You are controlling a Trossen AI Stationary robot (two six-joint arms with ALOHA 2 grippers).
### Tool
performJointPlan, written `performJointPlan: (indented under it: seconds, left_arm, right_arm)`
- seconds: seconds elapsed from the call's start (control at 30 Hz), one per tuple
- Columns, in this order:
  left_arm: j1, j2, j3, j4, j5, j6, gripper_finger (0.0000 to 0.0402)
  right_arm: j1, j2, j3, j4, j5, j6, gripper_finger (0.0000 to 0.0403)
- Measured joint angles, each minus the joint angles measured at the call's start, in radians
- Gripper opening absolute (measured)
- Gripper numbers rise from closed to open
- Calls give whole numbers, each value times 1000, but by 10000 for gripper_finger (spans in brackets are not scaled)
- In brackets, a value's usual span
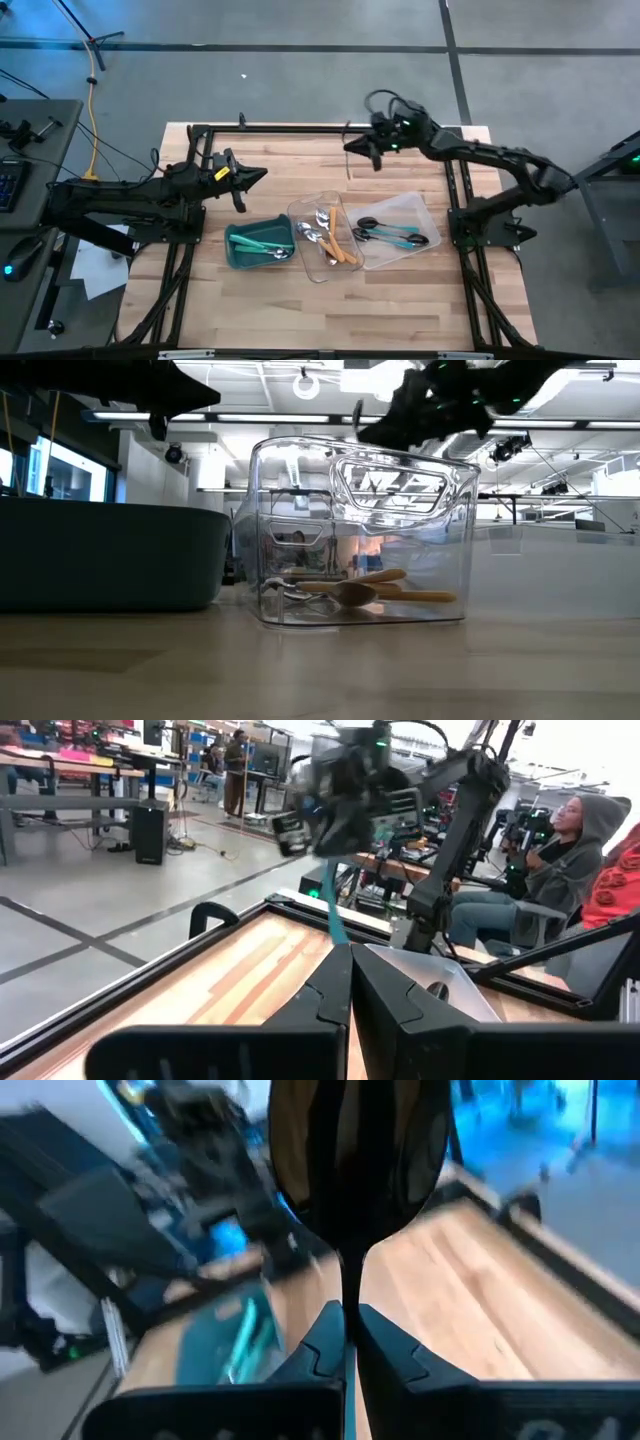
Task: Sort silverware by color (type)
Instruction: Put the blue spoon into the white bin
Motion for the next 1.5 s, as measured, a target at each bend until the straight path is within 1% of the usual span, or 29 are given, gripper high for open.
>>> performJointPlan:
  seconds: [0.07, 0.13, 0.23, 0.4, 0.47, 0.57, 0.7, 0.8, 0.93, 1.1, 1.3, 1.4, 1.5]
  left_arm:
    - [0, 0, 0, 4, 0, -7, 0]
    - [0, 0, 0, 4, 0, -26, 0]
    - [0, 0, 0, -1, 0, -27, 0]
    - [0, 0, -1, 1, 0, -26, 0]
    - [0, 0, -1, 8, 5, -26, 0]
    - [0, 0, -1, 24, 58, -26, 0]
    - [0, 4, -1, 27, 179, -26, 0]
    - [0, 19, -1, 37, 224, -26, 0]
    - [0, 54, -2, 124, 256, -25, 0]
    - [0, 111, -2, 187, 256, 0, 0]
    - [-3, 190, 1, 265, 261, -26, 0]
    - [-4, 232, 28, 266, 254, -26, 0]
    - [-4, 288, 69, 267, 251, -25, 0]
  right_arm:
    - [18, -55, -54, 83, 14, 26, 0]
    - [39, -88, -78, 136, 16, 31, 0]
    - [76, -113, -69, 144, 15, 14, 0]
    - [163, -112, -47, 143, 15, -52, 0]
    - [191, -112, -47, 135, 31, -55, 0]
    - [217, -112, -47, 118, 60, -51, 0]
    - [238, -111, -47, 93, 96, -25, 0]
    - [252, -111, -47, 89, 118, -22, 0]
    - [267, -111, -47, 89, 141, -22, 0]
    - [289, -111, -47, 89, 143, -22, 0]
    - [322, -111, -47, 59, 143, -31, 0]
    - [334, -111, -47, 28, 145, -37, 0]
    - [345, -111, -47, 15, 173, -38, 0]
